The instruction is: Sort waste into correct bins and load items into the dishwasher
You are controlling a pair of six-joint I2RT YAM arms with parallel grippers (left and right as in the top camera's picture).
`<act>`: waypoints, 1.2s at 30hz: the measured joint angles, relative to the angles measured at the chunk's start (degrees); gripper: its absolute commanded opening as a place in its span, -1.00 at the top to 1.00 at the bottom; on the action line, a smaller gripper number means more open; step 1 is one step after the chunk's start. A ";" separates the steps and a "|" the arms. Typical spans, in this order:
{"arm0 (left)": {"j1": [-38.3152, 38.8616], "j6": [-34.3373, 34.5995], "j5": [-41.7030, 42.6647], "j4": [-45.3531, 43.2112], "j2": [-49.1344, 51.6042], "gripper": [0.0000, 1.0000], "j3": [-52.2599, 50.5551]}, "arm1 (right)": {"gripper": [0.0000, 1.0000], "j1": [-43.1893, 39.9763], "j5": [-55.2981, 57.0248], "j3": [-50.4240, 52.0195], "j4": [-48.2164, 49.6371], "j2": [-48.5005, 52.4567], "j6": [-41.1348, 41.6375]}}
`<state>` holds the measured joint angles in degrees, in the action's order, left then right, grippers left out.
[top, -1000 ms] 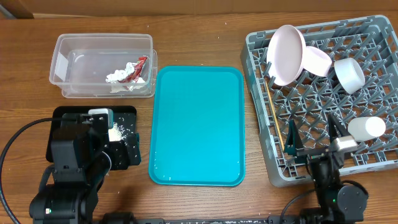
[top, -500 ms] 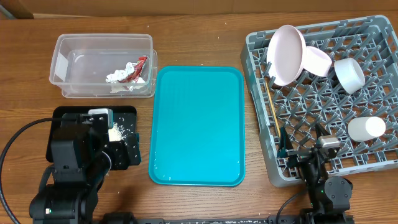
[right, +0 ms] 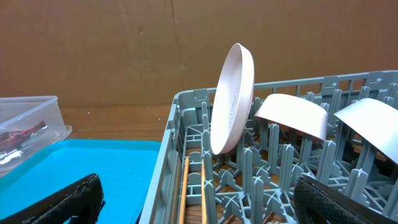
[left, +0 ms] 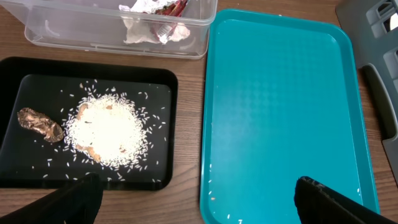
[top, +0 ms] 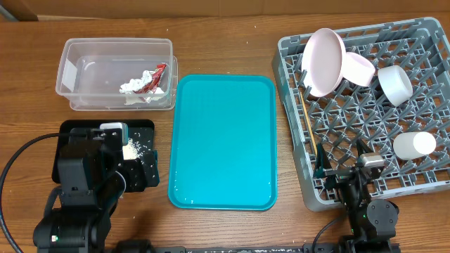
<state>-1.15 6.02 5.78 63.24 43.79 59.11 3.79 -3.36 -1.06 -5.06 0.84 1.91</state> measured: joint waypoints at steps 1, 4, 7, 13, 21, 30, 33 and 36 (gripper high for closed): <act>0.00 0.00 0.00 0.00 0.00 -1.00 0.00 | -1.00 0.00 0.00 0.00 0.02 0.00 -0.02; 0.00 0.00 0.00 0.00 0.00 -0.99 0.00 | -1.00 0.00 0.02 0.00 0.02 0.00 0.00; 0.00 0.00 -0.02 0.00 0.00 -0.99 0.00 | -1.00 0.00 0.00 0.00 0.02 0.00 0.00; 0.00 -0.02 0.00 0.00 0.00 -1.00 0.00 | -1.00 0.00 0.00 0.00 0.00 0.00 -0.02; 0.00 0.00 -0.02 0.00 0.00 -0.99 0.00 | -1.00 0.00 0.00 0.00 0.00 0.00 0.00; 0.00 -0.24 -2.21 -0.39 -1.40 -1.00 -0.44 | -1.00 0.00 -0.02 0.00 0.04 0.00 0.00; 0.00 -0.24 -3.37 -7.02 -6.29 -0.99 -5.01 | -1.00 0.00 0.02 0.00 0.09 0.00 0.00; 0.00 -0.26 -3.72 -17.03 -10.45 -1.00 -12.35 | -1.00 0.00 0.00 0.00 -0.02 0.00 0.00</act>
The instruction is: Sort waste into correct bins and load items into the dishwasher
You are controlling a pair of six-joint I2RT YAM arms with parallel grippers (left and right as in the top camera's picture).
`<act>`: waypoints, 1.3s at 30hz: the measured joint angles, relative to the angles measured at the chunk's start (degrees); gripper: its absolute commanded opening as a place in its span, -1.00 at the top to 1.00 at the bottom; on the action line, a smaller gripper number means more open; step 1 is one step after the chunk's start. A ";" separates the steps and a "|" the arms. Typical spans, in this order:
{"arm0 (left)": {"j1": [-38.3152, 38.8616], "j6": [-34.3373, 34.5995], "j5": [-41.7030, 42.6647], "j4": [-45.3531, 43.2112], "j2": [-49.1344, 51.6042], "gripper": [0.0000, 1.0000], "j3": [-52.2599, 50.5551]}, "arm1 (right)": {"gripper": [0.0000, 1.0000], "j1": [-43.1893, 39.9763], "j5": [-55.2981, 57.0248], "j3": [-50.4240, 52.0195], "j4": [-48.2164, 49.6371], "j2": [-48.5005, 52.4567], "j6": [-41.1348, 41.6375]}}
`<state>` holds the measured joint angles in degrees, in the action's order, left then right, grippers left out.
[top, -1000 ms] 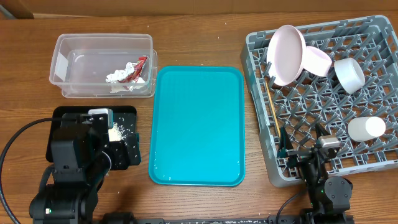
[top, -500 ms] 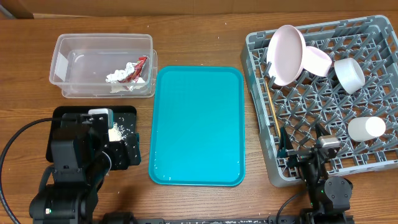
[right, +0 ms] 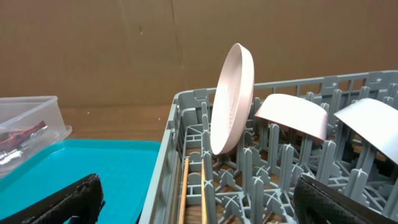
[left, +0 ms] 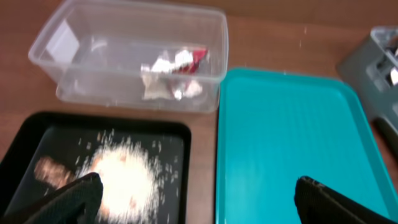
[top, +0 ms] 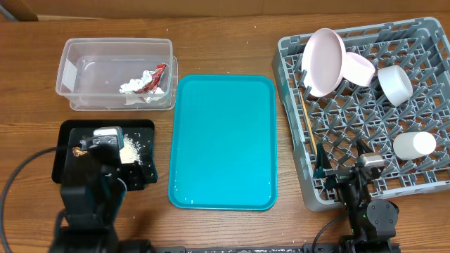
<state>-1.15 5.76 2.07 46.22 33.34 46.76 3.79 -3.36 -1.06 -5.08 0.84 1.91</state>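
Observation:
A clear bin point(top: 98, 70) at the back left holds crumpled wrappers point(left: 171, 74). In front of it a black tray point(top: 62, 151) carries a heap of rice point(left: 124, 180) and a brown scrap point(left: 50, 169). My left gripper point(left: 198, 202) hangs open and empty over the gap between the black tray and the teal tray point(top: 223, 140); its view is blurred. The grey dish rack point(top: 295, 161) on the right holds a pink plate point(top: 323, 62), a pink bowl point(top: 358, 69), a white bowl point(top: 395, 83), a white cup point(top: 413, 145) and chopsticks point(top: 307, 116). My right gripper point(right: 199, 202) stands open at the rack's near left corner.
The teal tray lies between the black tray and the rack, bare but for a few rice grains. Brown table surface runs along the front edge. A cardboard wall stands behind the rack in the right wrist view.
My left arm has drawn back toward the front edge and its camera now takes in the whole clear bin. The brown scrap shows in the overhead view. The right arm has not moved.

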 measured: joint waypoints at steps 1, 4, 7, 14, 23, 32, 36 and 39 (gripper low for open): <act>0.00 0.00 -0.20 -3.91 -1.46 -1.00 -2.93 | -1.00 0.02 0.02 0.00 0.04 0.00 0.00; 0.00 0.00 -0.17 -18.64 -6.05 -1.00 -13.31 | -1.00 0.00 0.02 0.00 0.07 0.00 0.00; 0.13 0.02 -0.13 -32.92 -10.43 -1.00 -22.45 | -1.00 0.00 0.20 0.00 0.07 0.00 0.00; 1.18 0.02 -0.11 -53.37 -22.60 -0.99 -39.39 | -1.00 0.00 0.42 0.00 0.02 0.00 -0.02; 1.18 0.00 -0.13 -44.30 -32.15 -1.00 -45.94 | -1.00 0.02 0.42 0.00 0.00 0.00 0.00; 1.18 0.00 -0.20 -41.92 -32.48 -1.00 -46.27 | -1.00 0.00 0.42 0.00 0.04 0.00 0.00; 1.18 0.00 -0.17 -41.92 -32.48 -0.99 -46.27 | -1.00 0.00 0.39 0.00 0.04 -0.02 -0.02; 1.18 0.00 -0.20 -41.92 -32.48 -1.00 -46.27 | -0.99 0.00 0.42 0.00 0.04 -0.02 0.02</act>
